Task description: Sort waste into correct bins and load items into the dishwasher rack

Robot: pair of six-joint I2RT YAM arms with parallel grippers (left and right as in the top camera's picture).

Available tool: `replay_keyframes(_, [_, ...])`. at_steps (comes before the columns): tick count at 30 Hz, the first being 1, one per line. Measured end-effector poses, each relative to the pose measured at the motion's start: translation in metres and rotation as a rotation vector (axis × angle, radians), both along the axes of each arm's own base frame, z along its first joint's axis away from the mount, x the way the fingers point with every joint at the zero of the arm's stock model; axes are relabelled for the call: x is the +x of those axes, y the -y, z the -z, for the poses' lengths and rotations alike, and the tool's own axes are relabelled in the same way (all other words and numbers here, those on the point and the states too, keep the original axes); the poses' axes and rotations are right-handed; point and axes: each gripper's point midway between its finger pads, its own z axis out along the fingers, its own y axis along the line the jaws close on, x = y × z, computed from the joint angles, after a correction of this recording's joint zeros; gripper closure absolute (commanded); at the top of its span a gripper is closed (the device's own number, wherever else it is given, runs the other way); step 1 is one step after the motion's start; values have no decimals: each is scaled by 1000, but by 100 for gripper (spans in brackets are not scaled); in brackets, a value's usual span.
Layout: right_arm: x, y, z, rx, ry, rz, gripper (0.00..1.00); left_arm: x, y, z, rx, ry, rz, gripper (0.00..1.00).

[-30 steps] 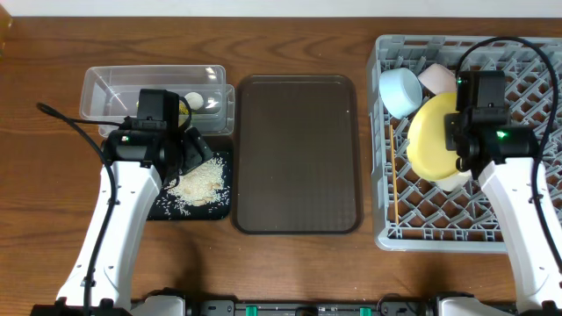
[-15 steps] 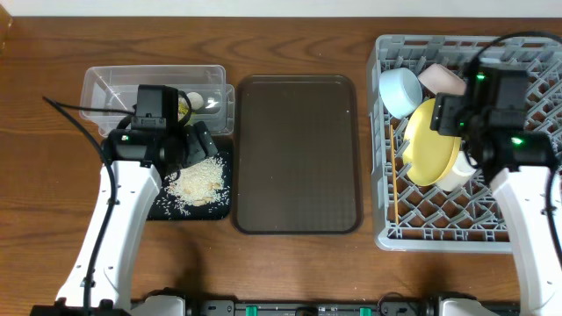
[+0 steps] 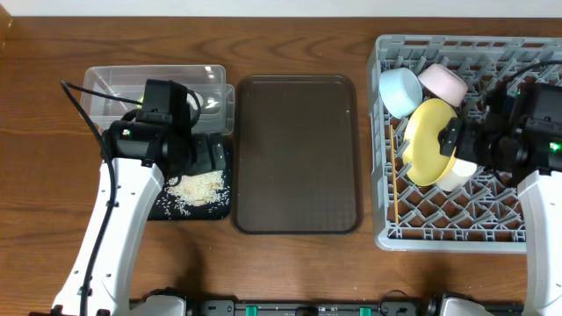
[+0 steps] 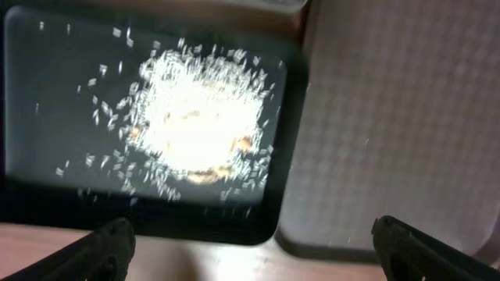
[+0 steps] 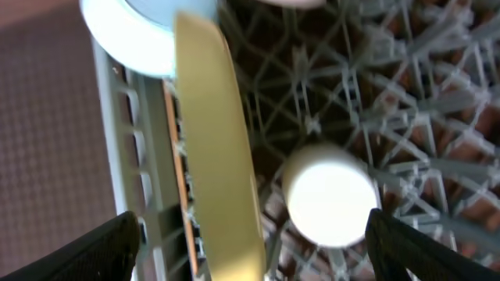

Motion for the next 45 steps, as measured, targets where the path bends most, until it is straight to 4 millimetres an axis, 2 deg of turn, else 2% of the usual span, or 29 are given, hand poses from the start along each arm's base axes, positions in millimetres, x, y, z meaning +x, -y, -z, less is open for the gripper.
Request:
replay_keyframes(3, [-7, 0, -2, -6, -4, 9, 8, -5, -2, 2, 8, -4, -2, 1])
replay_keyframes(6, [-16, 0, -8, -21, 29, 13, 1, -17, -8, 4, 31, 15, -10, 1])
replay_keyframes(8, [-21, -1, -15, -36, 87, 14, 1, -27, -12, 2, 44, 68, -17, 0])
replay_keyframes(15, [-55, -6, -36, -93, 332, 30, 1, -56, -20, -33, 18, 401, -62, 1])
replay_keyframes(21, [-81, -9, -35, -108, 373, 43, 1, -73, -23, -61, -16, 586, -85, 0])
replay_keyframes(25, [-92, -11, -25, -97, 319, 44, 1, -77, -23, -68, -23, 623, -90, 0])
replay_keyframes(31, [-103, -14, -12, -84, 254, 43, 1, -77, -23, -68, -23, 623, -90, 0])
replay_keyframes(45, [-105, -18, -10, -121, 238, 0, 1, -77, -23, -68, -23, 623, -90, 0])
